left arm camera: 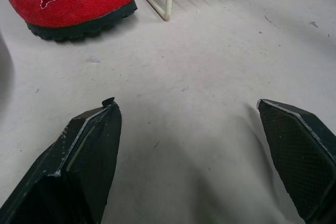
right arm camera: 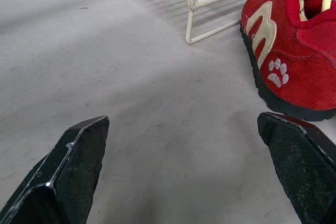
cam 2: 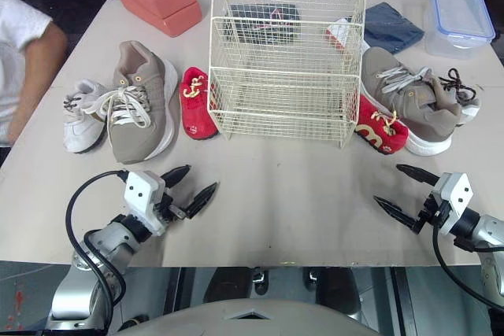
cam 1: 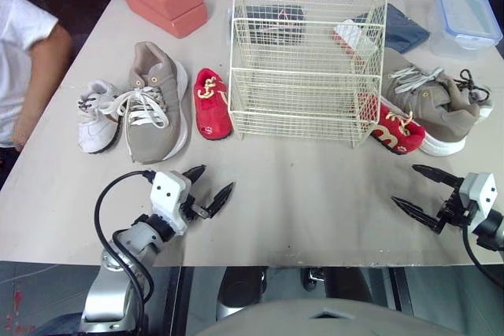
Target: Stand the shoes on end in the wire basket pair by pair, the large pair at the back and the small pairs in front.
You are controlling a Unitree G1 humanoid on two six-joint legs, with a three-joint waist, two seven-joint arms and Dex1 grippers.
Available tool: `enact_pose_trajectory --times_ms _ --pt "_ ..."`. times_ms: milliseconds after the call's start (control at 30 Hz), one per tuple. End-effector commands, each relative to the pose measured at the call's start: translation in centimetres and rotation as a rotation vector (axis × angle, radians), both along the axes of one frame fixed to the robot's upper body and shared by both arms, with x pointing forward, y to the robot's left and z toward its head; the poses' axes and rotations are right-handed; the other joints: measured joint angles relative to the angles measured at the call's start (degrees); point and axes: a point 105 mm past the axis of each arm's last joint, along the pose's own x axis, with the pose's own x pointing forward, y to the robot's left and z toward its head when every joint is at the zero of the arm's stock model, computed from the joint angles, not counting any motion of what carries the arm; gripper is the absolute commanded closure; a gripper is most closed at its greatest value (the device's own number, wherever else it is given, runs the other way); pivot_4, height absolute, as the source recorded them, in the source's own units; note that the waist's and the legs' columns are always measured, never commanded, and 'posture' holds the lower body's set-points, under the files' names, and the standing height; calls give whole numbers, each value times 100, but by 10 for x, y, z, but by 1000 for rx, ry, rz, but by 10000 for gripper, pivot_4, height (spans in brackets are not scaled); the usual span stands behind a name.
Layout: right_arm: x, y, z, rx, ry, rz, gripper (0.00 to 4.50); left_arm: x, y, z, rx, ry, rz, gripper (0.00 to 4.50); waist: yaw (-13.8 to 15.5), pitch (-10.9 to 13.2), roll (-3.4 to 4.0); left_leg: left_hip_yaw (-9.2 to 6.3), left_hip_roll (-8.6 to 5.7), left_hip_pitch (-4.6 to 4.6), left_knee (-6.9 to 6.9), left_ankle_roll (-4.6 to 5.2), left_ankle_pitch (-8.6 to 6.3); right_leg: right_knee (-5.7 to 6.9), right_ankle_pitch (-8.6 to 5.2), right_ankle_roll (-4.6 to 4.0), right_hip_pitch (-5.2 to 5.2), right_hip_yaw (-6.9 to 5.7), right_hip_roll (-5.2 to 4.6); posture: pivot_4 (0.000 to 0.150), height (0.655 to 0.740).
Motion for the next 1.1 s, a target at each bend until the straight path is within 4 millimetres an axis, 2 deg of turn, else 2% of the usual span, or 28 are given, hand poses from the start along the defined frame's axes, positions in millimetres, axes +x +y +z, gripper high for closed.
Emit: enact_pose_trajectory --times_ms 33,467,700,800,867,1000,1100 --pt "3 2 15 -6 -54 11 0 -8 -5 -8 -6 50 -41 325 0 0 0 0 0 0 0 0 0 0 0 0 0 0 0 1500 6860" --pt "6 6 13 -3 -67 7 0 -10 -3 1 -9 44 -105 325 -3 0 0 -2 1 -1 0 0 0 0 -1 -2 -1 -1 1 1500 6860" --pt "3 -2 18 -8 -85 -21 0 -5 -6 8 -7 12 -148 325 5 1 0 -2 0 -2 0 0 0 0 -1 -1 -1 -3 1 1500 6860" --pt "2 -12 32 20 -113 -55 0 -4 -13 21 -31 -24 -211 325 6 3 -2 -3 0 -3 0 0 0 0 0 -1 -1 -4 1 1500 6860" --pt "5 -24 54 75 -174 -124 0 -4 -25 41 -83 -64 -304 325 2 6 -4 -2 0 -5 0 0 0 0 1 2 -2 -3 2 1500 6860" --pt "11 -49 81 123 -249 -248 0 -9 -47 76 -153 -92 -488 325 -1 10 -12 -4 0 -4 1 0 0 1 2 2 -1 -2 2 1500 6860" --pt "22 -67 86 134 -217 -371 0 -12 -60 104 -179 -120 -614 325 -1 10 -12 -3 -1 -4 1 0 0 2 5 6 -1 0 5 1500 6860"
